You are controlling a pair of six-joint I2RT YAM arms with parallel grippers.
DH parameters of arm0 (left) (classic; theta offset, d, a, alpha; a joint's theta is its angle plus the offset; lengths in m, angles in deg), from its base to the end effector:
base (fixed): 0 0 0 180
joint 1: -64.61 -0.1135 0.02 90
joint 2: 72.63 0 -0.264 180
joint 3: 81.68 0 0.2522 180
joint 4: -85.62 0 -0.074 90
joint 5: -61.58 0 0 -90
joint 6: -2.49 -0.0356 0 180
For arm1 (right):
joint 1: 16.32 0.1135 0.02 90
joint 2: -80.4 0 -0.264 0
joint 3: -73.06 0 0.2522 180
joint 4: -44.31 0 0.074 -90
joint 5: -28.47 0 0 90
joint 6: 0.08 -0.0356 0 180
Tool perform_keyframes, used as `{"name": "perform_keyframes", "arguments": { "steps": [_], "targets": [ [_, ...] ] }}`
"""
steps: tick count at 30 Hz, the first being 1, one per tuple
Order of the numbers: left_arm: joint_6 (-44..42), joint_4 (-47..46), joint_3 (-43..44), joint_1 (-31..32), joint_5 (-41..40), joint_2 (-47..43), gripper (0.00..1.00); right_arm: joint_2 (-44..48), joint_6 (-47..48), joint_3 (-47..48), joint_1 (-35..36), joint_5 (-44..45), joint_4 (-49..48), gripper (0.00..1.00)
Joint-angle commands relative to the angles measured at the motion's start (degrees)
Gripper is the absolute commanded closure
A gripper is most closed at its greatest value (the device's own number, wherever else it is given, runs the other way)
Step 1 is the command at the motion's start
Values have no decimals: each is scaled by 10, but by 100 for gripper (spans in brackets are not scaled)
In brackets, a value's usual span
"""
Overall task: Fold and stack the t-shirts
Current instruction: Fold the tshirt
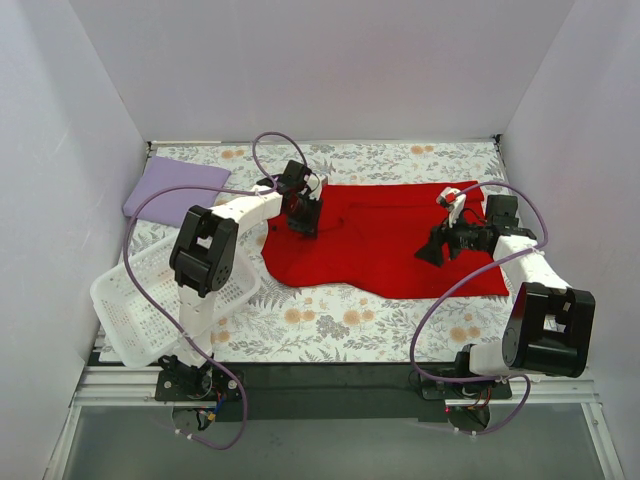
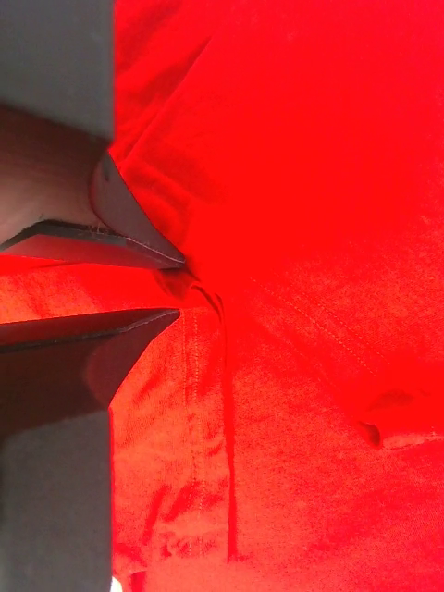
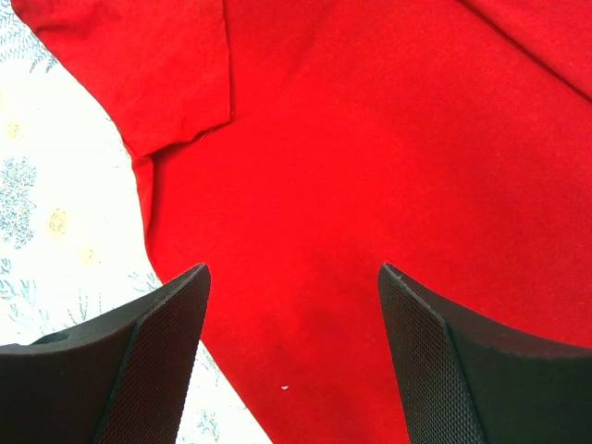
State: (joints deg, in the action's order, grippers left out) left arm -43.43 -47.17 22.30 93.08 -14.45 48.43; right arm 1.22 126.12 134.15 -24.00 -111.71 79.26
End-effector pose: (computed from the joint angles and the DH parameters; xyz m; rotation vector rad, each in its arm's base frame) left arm 0.3865 -0.2194 0.1678 -0.3078 2.8320 -0.6657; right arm 0.2696 -0.0088 0.2171 -0.8582 2.0068 0.6673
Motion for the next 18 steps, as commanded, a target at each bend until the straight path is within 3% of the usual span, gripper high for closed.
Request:
{"name": "perform_keyframes", "arguments": {
  "steps": [1,5,7,8,9,15,18],
  "targets": [
    [-8,6,19,-1,13,1,78,-2,-2,2,-6,-19,-2,21],
    [-9,9,19,-1,16,8,78,-4,-2,2,-8,-19,-1,21],
    [-9,10,22,-1,19,9,87,-4,-2,2,-9,-19,-1,21],
    [-8,10,25,-2,19,9,98,-4,-2,2,-11,-19,-1,21],
    [-7,13,28,-2,18,6,100,-3,-2,2,-12,-19,0,21],
    [-7,-1,14,-2,24,-62,100,8,28,11,-15,15,21,21],
    [-10,-13,-27,-1,37,-107,100,20,107,27,-22,66,81,21]
  ]
}}
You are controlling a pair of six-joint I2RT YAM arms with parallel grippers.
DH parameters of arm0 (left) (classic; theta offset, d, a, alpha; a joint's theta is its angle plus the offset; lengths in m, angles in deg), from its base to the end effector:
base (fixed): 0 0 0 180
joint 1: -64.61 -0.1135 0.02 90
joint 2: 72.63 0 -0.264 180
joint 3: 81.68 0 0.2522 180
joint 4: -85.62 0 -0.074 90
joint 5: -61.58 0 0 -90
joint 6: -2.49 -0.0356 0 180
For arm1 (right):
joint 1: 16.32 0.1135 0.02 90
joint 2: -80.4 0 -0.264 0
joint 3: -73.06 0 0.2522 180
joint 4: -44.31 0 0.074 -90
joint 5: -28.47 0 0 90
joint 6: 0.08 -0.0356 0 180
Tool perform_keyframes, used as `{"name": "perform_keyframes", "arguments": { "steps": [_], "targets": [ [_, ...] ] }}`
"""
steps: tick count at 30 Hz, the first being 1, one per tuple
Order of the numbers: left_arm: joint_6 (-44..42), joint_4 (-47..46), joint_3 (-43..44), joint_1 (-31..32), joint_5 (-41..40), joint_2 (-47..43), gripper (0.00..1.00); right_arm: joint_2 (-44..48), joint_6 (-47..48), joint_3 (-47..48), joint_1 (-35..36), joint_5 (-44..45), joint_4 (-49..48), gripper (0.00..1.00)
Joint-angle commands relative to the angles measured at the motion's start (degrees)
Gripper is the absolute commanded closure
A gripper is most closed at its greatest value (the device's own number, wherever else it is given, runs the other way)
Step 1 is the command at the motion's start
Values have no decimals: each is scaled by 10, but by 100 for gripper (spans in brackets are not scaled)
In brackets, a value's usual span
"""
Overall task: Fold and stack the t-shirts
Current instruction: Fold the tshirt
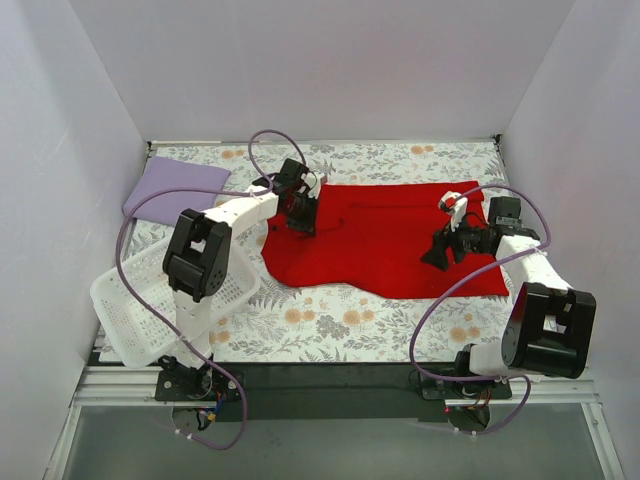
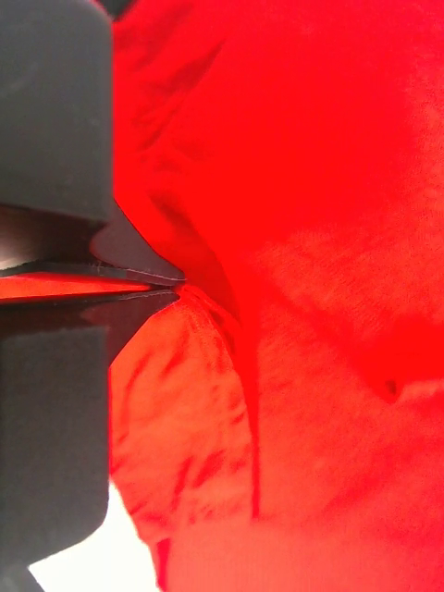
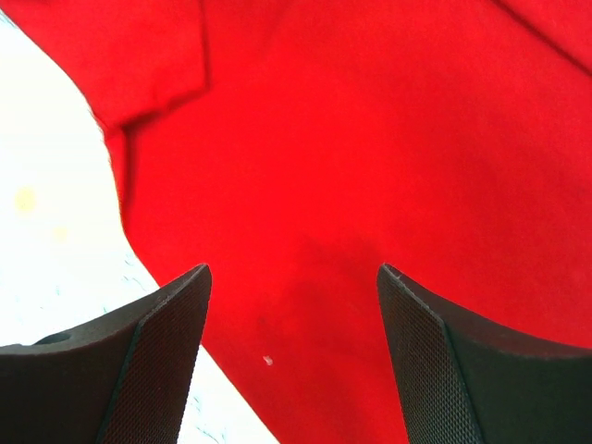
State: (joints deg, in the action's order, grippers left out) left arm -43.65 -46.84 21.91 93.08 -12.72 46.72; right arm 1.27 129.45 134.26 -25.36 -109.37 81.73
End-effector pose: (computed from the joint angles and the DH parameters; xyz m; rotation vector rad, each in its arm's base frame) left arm 0.3829 -0.2186 0.1784 -0.2881 2.8258 -0.7136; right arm 0.2667 -0.0157 0.2146 -0.8722 2.0426 0.6072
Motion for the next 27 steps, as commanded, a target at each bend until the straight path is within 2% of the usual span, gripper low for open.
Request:
{"name": "perform_keyframes", "arguments": {
  "steps": [1,2,6,11,15,23,27],
  "targets": [
    [-8,-20,-37,-2,25,-104,100,22,99,29,-12,64,99,21],
    [-9,-25,-51,-2,28,-116,100,26,160,33,-21,108,121,20],
    [-6,-62,-137,-2,37,-176,100,34,301,42,-74,234,226,22],
    [2,-83,-188,-2,46,-226,100,78,445,3,-176,338,244,27],
    [10,-88,-203,-2,56,-242,100,92,556,-33,-218,368,234,30],
    [28,-93,-215,-2,65,-247,100,57,607,-60,-238,387,162,36],
    [33,-92,-214,-2,64,-245,100,48,614,-64,-238,366,148,37]
  ]
}}
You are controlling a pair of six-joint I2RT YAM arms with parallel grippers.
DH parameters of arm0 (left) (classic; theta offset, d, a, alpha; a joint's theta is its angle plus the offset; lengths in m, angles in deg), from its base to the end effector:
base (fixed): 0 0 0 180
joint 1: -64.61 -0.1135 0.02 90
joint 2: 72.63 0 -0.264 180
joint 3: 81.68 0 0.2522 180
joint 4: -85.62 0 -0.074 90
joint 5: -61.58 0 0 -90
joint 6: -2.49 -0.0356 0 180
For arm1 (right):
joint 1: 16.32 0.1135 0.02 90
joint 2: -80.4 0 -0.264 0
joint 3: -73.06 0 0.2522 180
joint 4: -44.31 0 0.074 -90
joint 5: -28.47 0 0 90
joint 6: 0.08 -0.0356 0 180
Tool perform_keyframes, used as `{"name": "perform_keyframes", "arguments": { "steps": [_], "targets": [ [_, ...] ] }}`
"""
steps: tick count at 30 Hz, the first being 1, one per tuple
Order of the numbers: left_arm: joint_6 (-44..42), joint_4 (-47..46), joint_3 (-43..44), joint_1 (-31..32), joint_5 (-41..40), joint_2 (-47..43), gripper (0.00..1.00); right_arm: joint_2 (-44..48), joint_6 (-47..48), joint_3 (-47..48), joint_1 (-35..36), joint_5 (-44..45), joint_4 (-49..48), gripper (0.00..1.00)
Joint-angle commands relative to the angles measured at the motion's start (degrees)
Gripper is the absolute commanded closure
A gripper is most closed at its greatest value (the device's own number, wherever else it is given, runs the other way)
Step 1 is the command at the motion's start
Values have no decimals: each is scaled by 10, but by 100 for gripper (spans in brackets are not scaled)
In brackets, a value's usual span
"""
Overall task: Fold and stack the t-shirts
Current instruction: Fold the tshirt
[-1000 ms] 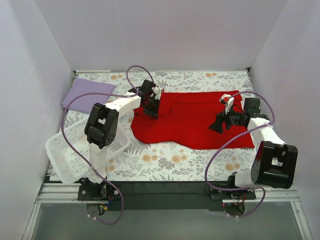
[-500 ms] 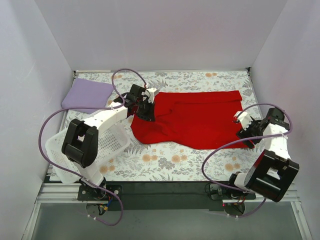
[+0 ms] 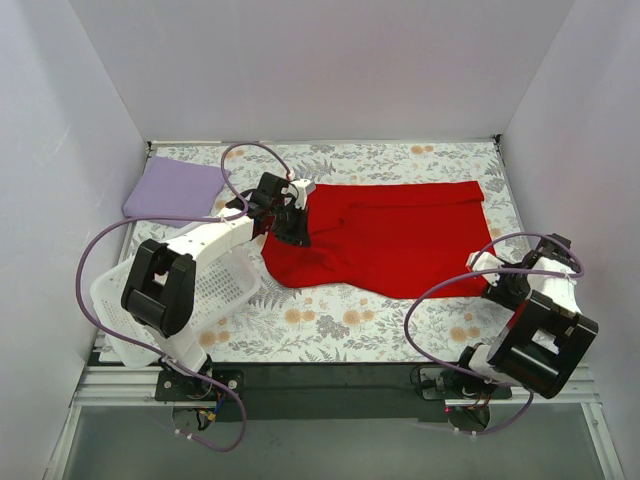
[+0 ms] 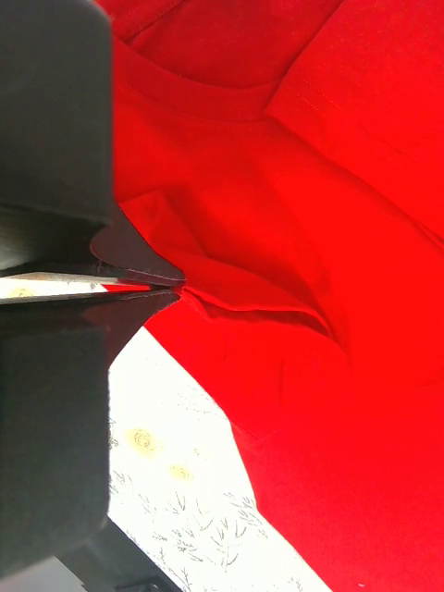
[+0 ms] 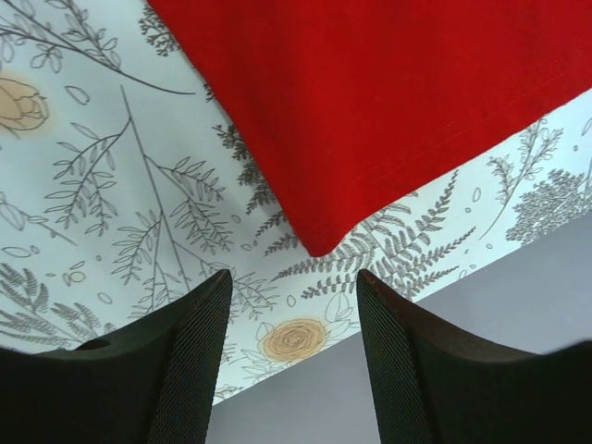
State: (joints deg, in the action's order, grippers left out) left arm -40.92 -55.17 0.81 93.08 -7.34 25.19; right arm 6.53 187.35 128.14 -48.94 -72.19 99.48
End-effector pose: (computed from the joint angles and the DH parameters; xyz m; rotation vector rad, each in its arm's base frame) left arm 0.3115 -0.1835 0.2210 -0.2684 2.7104 -0.9307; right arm 0.1851 -0.1106 0.1811 -1.5563 2.3821 -0.2513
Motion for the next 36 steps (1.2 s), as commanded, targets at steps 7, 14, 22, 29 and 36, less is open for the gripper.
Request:
{"name": "perform_keyframes", "arguments": {
  "steps": [7,14,22,29,36],
  "targets": [
    [17,-9,4,-2,16,-24,100,-36,29,-26,-2,-16,-73,51],
    [17,-17,1,-2,20,-39,100,-47,21,-26,-2,-19,-73,83],
    [18,-52,-61,-2,-7,-119,100,-47,-55,38,-15,-55,-60,99],
    [22,-90,-116,-7,-57,-195,100,-76,-100,99,-23,-101,-15,99],
    [13,-97,-113,-21,-58,-199,100,-106,-135,149,-23,-134,4,99]
  ]
}}
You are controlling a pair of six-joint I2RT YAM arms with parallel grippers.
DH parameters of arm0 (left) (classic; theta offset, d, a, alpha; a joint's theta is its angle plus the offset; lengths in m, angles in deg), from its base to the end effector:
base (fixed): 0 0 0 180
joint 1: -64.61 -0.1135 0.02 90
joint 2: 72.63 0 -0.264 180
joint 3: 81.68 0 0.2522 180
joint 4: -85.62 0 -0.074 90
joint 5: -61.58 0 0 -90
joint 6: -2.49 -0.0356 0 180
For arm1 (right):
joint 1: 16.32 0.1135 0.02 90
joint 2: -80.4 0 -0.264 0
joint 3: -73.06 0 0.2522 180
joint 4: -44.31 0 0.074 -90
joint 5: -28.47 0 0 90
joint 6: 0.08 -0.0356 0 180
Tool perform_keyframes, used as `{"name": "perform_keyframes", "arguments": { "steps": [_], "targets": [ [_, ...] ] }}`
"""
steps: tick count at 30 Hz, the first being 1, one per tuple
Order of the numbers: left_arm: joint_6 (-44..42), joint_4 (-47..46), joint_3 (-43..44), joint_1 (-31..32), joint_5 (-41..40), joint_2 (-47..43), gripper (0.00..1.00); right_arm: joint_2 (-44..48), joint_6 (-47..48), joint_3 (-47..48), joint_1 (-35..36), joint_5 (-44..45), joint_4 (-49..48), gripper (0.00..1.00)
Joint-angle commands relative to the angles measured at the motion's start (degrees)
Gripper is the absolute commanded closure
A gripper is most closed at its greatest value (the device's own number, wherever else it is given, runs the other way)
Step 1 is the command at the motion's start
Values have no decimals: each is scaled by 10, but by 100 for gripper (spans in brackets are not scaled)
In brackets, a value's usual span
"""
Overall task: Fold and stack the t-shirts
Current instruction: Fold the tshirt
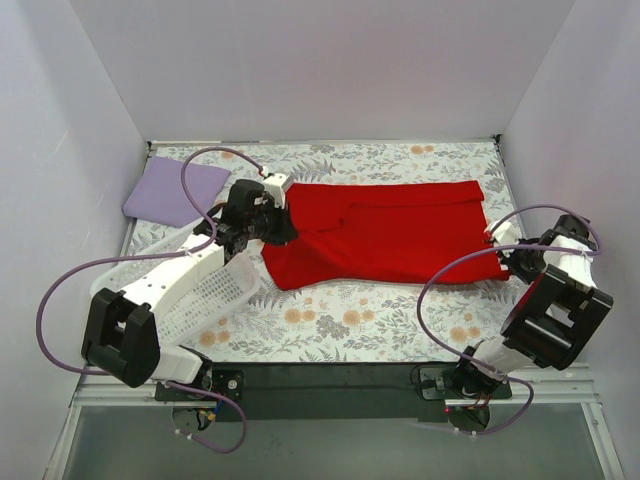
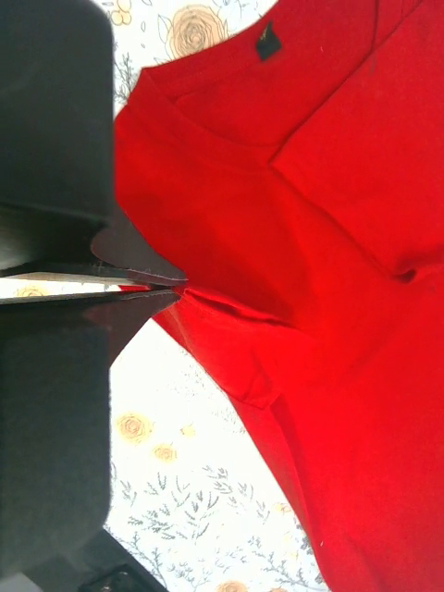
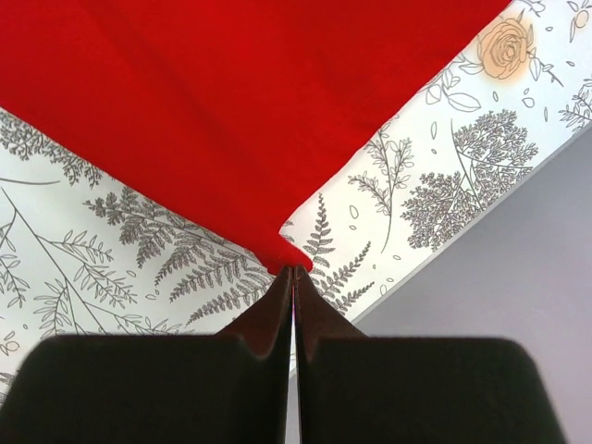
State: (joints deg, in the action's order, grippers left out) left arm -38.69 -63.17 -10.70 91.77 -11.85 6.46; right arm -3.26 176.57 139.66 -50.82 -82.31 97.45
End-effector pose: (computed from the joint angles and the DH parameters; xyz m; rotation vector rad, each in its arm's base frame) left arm 0.2653 -0.1475 0.2686 -0.2921 2.4187 -0.9874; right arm 0.2283 -0.1416 0.2010 -1.2433 2.3473 -0.1644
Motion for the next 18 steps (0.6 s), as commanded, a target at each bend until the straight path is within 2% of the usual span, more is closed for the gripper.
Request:
{"name": "perform_keyframes", "arguments": {
  "steps": [1,7,16,18],
  "targets": [
    [-9,-20,4,-10,-12,-10,100,-14,-36,39,-4,-38,24,99],
    [-11,-49,25,-24,8,7,100,-40,-71,77,1,-70,33,99],
    [-49,-82,99,-32,24,56,100,-98,-167,148,22,-109,26,99],
    [-68,-98,91,-32,64,47,100,-106,-181,156,22,-110,24,99]
  ]
}}
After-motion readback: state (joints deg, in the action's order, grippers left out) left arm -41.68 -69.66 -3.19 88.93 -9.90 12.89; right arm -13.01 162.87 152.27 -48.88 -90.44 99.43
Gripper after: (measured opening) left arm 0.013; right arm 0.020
